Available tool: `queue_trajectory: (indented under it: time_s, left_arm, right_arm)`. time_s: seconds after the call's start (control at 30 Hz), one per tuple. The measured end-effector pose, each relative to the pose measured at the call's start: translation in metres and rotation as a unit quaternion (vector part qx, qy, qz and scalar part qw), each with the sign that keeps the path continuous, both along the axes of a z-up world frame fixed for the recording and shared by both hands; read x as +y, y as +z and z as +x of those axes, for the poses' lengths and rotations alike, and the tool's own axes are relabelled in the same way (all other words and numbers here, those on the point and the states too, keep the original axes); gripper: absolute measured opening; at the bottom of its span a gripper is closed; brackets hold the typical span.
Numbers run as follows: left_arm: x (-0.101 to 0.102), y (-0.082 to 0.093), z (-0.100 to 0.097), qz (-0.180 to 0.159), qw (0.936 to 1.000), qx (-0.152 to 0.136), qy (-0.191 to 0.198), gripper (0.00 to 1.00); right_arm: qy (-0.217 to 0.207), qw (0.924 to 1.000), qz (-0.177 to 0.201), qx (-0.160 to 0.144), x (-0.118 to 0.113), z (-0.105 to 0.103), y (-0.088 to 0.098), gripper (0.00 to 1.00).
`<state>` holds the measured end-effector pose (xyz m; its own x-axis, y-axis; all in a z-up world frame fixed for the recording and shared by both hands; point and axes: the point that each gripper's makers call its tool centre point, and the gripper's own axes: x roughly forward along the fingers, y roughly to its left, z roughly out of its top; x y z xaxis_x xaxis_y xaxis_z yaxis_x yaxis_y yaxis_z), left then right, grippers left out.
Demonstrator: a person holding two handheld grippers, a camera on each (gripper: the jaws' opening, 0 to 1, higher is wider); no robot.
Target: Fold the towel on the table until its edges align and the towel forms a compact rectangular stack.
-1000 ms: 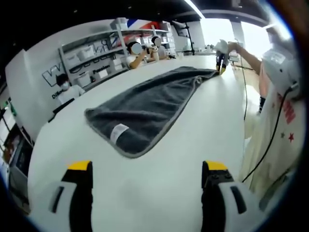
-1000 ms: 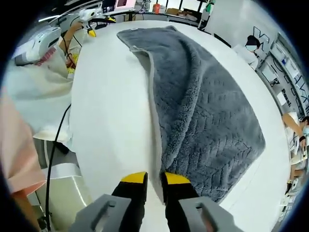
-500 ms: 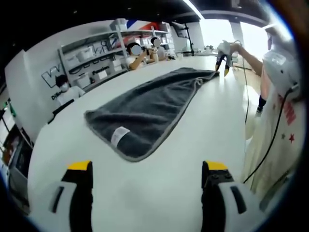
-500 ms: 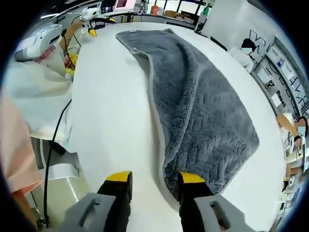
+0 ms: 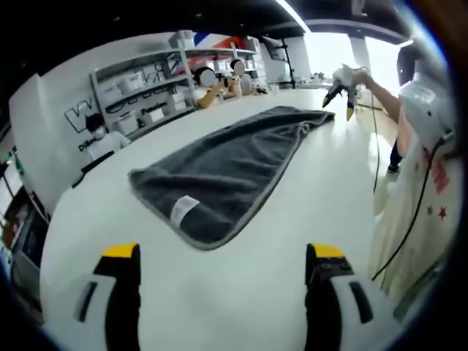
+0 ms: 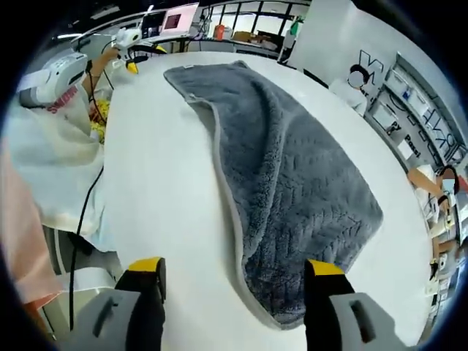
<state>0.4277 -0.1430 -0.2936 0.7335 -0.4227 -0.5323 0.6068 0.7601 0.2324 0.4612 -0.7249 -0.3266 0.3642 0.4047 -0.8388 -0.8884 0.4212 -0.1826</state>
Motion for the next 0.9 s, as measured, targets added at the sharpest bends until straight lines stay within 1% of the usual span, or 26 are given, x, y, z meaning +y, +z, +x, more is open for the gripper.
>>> queue_trajectory:
  time_s: [0.1,0.17,0.2,0.53,0.63,0.77,0.8,0.87,0.9]
  left_arm:
    - [0.0,0.001,0.001,-0.009,1.0,0.0,0.001,0.98]
    - [0.0,0.002,0.001,-0.015,0.9999,-0.002,0.002,0.98]
    - [0.0,0.003,0.002,-0.016,0.9999,-0.003,0.002,0.98]
    - [0.003,0.002,0.007,-0.027,0.9996,-0.003,0.01,0.98]
    - [0.007,0.006,0.012,-0.04,0.9989,-0.011,0.02,0.98]
    - [0.013,0.004,0.018,-0.044,0.9985,-0.009,0.031,0.99]
    - [0.013,0.004,0.019,-0.047,0.9983,-0.008,0.032,0.99]
    - [0.013,0.007,0.023,-0.07,0.9967,-0.01,0.039,0.99]
    - [0.013,0.007,0.024,-0.073,0.9966,-0.01,0.038,0.99]
  right_arm:
    - [-0.009,0.9999,0.006,-0.005,-0.001,0.001,0.0,0.91]
    - [-0.015,0.9998,0.014,-0.004,-0.001,0.0,-0.001,0.99]
    - [-0.016,0.9997,0.02,-0.002,0.0,-0.001,-0.001,0.99]
    - [-0.028,0.999,0.036,-0.006,-0.002,-0.005,-0.001,1.0]
    - [-0.027,0.9988,0.04,-0.007,-0.001,-0.007,-0.001,0.99]
    - [-0.027,0.9988,0.037,-0.013,-0.002,-0.008,-0.003,0.99]
    - [-0.03,0.9987,0.038,-0.014,-0.004,-0.007,-0.004,0.99]
    - [-0.035,0.9984,0.041,-0.015,-0.006,-0.007,-0.004,0.99]
    - [-0.036,0.9983,0.043,-0.016,-0.006,-0.007,-0.004,0.99]
